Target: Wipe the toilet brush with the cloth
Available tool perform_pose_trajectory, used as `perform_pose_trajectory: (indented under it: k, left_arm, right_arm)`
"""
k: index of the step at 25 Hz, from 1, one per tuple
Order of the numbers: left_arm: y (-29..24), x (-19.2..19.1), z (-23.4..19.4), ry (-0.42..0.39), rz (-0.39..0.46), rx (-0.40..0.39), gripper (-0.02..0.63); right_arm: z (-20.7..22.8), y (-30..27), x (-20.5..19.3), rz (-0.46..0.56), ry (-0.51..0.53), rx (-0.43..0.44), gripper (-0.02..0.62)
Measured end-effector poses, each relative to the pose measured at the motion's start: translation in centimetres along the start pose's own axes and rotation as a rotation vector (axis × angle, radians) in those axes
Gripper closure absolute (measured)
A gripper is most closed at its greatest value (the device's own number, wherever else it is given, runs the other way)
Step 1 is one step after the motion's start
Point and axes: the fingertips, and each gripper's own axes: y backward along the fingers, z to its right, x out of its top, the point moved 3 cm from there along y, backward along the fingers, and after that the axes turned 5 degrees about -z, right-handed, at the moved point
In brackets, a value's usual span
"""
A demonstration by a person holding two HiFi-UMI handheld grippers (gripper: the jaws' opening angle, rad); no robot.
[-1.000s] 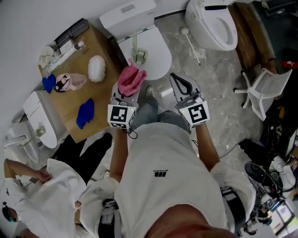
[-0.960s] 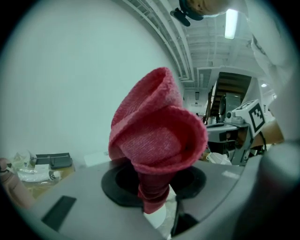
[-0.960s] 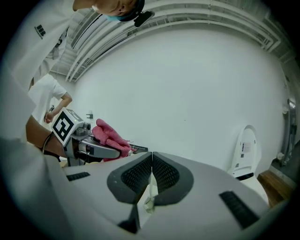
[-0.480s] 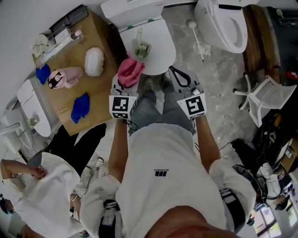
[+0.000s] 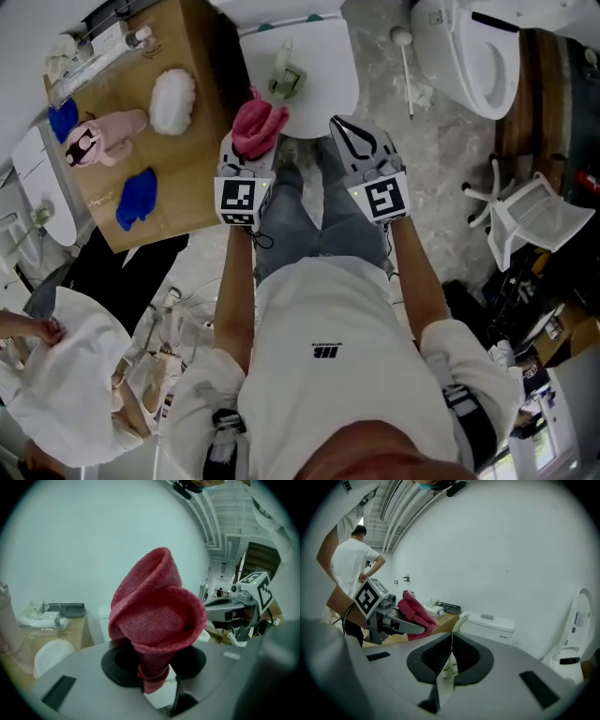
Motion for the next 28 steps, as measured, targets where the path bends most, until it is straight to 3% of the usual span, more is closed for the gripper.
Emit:
perform_pose_trajectory:
  k: [15, 28]
  left_arm:
    - [-5.8, -6.1, -2.1, 0.006, -0.036, 0.035, 0.462]
    - [-11.0, -11.2, -3.9, 0.016, -0.076, 0.032, 0.462]
  right_arm:
    - [1.1, -8.2, -8.1, -0.078, 0.083, 0.103, 0.594]
    - [1.8, -14.4, -15.0, -0.145, 0.104, 0.121, 0.574]
